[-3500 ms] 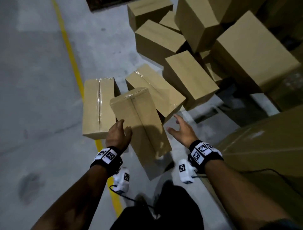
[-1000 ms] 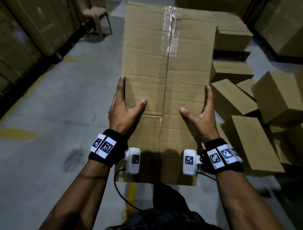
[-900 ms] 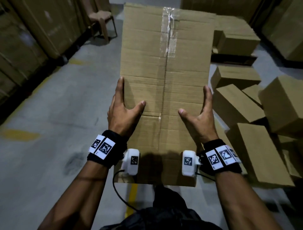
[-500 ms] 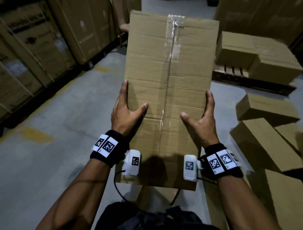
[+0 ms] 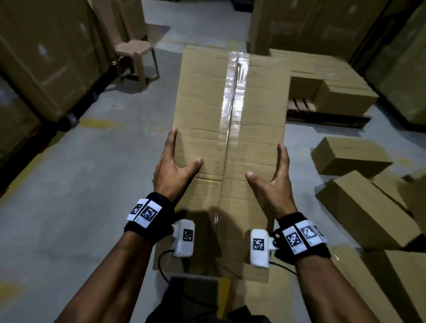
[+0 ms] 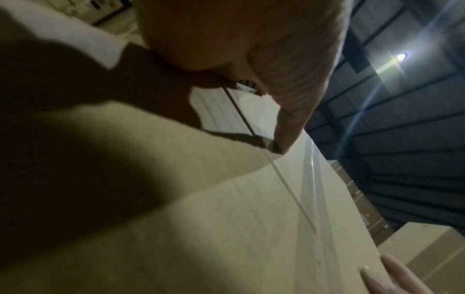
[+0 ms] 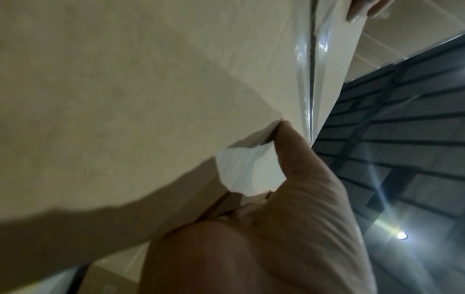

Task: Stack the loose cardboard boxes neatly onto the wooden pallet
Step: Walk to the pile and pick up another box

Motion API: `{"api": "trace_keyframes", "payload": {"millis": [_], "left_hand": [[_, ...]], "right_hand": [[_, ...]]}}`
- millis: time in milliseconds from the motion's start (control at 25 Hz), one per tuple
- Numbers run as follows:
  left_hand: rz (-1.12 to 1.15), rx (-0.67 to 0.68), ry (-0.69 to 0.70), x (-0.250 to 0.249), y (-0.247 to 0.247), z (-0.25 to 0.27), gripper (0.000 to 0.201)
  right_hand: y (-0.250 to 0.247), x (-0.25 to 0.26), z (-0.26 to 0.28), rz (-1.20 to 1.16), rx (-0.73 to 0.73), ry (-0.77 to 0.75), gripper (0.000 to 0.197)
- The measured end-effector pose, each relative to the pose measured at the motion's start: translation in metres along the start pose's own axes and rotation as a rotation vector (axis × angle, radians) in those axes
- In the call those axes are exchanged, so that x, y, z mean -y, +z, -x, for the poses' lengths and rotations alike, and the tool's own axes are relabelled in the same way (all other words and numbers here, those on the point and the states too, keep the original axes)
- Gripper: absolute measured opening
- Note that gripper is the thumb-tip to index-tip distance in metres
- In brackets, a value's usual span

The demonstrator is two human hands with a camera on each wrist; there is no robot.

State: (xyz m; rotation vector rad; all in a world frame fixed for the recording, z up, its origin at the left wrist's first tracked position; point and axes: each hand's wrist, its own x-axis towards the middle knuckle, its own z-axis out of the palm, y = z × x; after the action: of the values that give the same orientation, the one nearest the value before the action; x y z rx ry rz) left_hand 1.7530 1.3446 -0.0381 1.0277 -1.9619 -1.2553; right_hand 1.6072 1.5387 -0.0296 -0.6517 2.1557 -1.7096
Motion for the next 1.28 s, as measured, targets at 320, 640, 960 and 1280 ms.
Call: {"api": "trace_keyframes", "payload": {"millis": [320,640,960,1280], "left_hand": [[0.007,0.150,-0.016,0.023,-0.008,-0.171,0.093],[0.022,0.311,-0.077,0.051,0.094,-0.366,0.096],[0.078,0.410,-0.034,-0.006,0.194,-0.583,0.099],[0.125,0.600,-0.036,0.002,0.333,-0.813,0.095]], "right_hand": [[0.085,0.002,-0.118,-0.063,-0.081,0.088,0.102],[0.112,-0.058,-0.309,-0.198,-0.165,0.206,0.104],[0.096,-0.039,-0.532,-0.278,-0.219,0.254,0.106],[0.109,-0.064,-0.731,-0.344,-0.404,0.298,0.105]]}}
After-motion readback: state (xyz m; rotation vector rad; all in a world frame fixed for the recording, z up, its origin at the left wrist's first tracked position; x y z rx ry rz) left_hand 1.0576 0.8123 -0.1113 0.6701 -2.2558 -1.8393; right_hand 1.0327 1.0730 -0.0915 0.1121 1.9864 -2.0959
